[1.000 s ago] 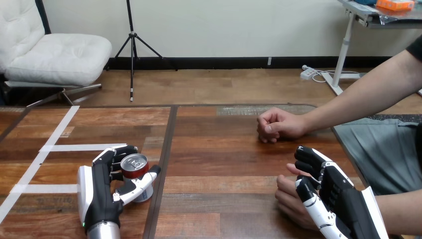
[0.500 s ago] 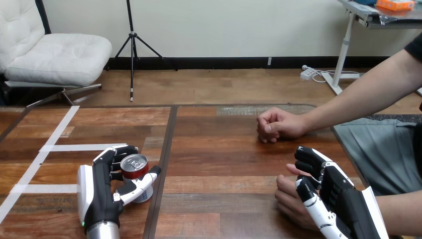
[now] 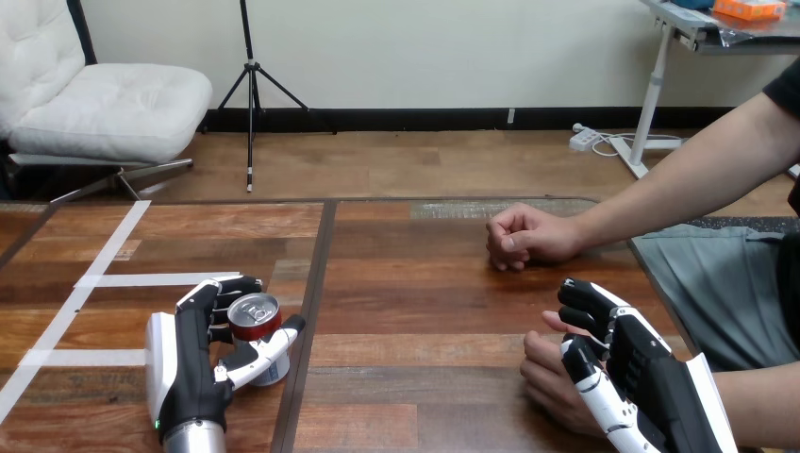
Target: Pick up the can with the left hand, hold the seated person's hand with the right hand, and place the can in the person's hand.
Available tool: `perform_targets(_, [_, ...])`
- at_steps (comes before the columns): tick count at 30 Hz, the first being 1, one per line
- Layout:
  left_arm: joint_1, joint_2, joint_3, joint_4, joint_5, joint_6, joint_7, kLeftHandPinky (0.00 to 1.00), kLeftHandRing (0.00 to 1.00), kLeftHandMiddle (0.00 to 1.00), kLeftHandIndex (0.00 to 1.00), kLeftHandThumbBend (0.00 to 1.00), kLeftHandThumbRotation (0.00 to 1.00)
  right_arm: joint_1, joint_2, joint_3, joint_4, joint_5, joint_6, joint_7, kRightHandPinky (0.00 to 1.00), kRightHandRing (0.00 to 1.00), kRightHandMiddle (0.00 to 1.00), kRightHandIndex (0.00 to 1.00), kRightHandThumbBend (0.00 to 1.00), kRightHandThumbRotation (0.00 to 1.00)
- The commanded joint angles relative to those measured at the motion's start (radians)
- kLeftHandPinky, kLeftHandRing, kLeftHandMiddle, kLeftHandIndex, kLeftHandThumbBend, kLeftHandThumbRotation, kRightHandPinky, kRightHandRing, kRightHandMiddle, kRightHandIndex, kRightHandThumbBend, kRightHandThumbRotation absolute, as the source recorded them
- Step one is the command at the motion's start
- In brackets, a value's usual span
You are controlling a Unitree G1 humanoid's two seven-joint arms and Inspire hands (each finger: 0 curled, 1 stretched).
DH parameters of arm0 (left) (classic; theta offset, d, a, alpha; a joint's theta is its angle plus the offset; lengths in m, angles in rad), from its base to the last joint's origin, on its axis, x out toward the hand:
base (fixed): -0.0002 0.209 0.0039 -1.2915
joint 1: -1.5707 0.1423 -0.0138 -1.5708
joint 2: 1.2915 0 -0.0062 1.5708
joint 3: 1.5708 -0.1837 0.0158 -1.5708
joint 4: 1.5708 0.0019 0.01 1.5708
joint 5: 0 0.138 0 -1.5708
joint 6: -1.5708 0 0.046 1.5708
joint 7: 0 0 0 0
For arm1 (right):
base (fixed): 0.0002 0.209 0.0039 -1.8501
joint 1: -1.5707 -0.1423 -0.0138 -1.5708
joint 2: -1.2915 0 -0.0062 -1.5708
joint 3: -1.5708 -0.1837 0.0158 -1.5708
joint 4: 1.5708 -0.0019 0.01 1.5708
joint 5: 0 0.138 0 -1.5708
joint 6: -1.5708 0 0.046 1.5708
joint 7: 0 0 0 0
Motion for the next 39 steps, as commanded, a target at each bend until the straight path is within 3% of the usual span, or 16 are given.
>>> perform_targets(1, [-0.027, 0.000, 0.005, -0.004, -0.019, -0.032, -0.001, 0.48, 0.55, 0.57, 0.57, 0.76, 0.00, -0.058, -0.010, -0.007, -0.020, -0.004, -0.014, -0.011, 0.78, 0.84, 0.85, 0.82, 0.56, 0.65])
perform_targets(15, [-0.036, -0.012, 0.017, 0.019, -0.054, -0.049, -0.001, 0.43, 0.50, 0.53, 0.53, 0.72, 0.00, -0.057, -0.013, -0.009, -0.019, 0.005, -0.016, 0.000, 0.78, 0.84, 0.85, 0.82, 0.55, 0.65])
perform_targets(39, [-0.033, -0.013, 0.019, 0.005, -0.082, -0.028, -0.019, 0.41, 0.48, 0.52, 0.51, 0.71, 0.00, -0.051, -0.008, -0.002, -0.027, 0.026, 0.004, 0.011, 0.79, 0.85, 0.86, 0.83, 0.57, 0.65])
